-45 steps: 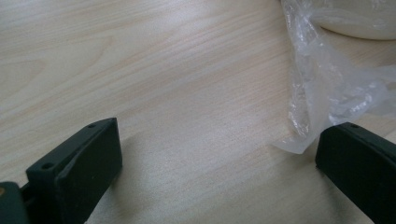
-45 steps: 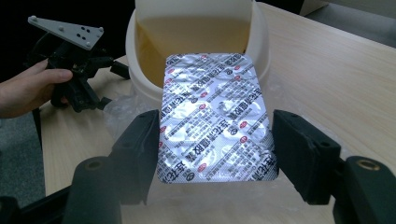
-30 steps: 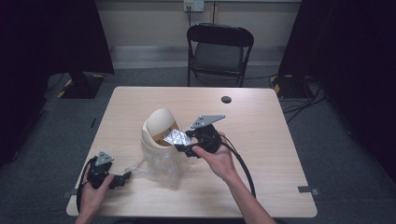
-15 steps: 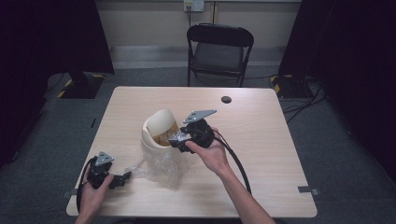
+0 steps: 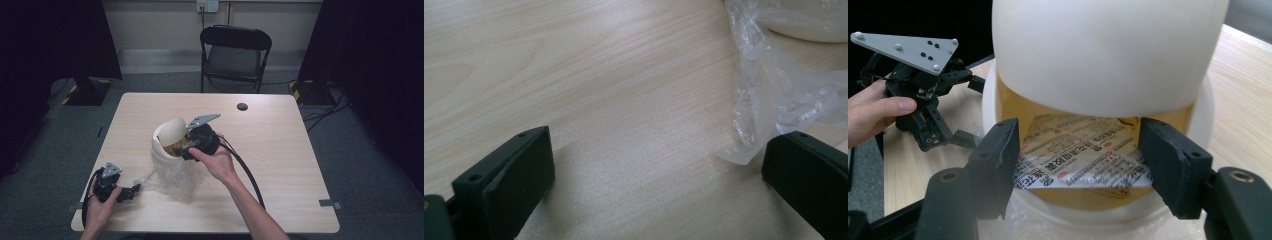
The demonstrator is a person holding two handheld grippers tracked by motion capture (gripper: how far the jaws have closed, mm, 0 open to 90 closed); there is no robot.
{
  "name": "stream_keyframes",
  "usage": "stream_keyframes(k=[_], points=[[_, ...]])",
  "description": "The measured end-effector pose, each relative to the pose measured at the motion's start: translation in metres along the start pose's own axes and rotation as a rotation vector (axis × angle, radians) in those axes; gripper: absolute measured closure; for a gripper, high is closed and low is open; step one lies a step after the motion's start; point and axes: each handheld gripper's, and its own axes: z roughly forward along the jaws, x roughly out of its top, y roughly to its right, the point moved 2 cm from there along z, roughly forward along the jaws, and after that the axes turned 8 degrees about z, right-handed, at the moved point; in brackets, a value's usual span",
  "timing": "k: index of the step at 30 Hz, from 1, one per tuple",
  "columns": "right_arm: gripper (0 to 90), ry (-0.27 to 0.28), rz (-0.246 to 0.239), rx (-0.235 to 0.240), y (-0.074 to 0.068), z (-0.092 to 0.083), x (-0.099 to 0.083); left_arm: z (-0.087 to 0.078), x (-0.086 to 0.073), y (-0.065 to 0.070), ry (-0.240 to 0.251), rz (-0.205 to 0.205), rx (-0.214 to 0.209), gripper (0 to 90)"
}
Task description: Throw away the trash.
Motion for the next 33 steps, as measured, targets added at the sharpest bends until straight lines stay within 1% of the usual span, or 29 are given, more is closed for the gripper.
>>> stream_keyframes(k=[4,7,9,11,12,14,22,25,28,30,31,33], points=[[34.4,-0.005,0.009,0.002,0.001,0.004,-0.001,0.000,0.000,0.000,0.000,0.000,0.000,0.0],[34.3,0.004,0.007,-0.002,0.000,0.005,-0.001,0.000,0.000,0.000,0.000,0.000,0.000,0.0],[30.8,0.021,0.014,0.010,0.000,0.003,-0.001,0.000,0.000,0.000,0.000,0.000,0.000,0.0],[28.4,0.024,0.015,0.007,0.000,0.000,0.000,0.000,0.000,0.000,0.000,0.000,0.000,0.0],[27.9,0.025,0.013,0.012,0.000,-0.001,-0.001,0.000,0.000,0.000,0.000,0.000,0.000,0.0],[26.9,0.033,0.023,0.019,0.000,-0.003,-0.001,0.000,0.000,0.000,-0.001,0.004,0.002,0.0],[26.4,0.051,0.029,0.020,0.003,-0.013,-0.002,0.000,0.000,0.000,0.000,-0.001,0.001,0.0],[26.4,0.067,0.036,0.020,0.006,-0.018,-0.003,0.000,0.000,0.000,0.000,0.000,0.001,0.0],[25.5,0.076,0.038,0.011,0.008,-0.020,-0.004,0.000,0.000,0.000,0.000,-0.001,-0.001,0.0],[25.0,0.079,0.038,-0.009,0.010,-0.022,-0.004,0.000,0.000,0.000,0.000,0.000,0.001,0.0],[24.6,0.081,0.037,-0.027,0.012,-0.023,-0.005,0.000,0.000,0.000,0.000,0.000,0.001,0.0],[23.1,0.094,0.034,-0.040,0.014,-0.027,-0.005,0.000,0.000,0.000,0.000,0.000,0.001,0.0]])
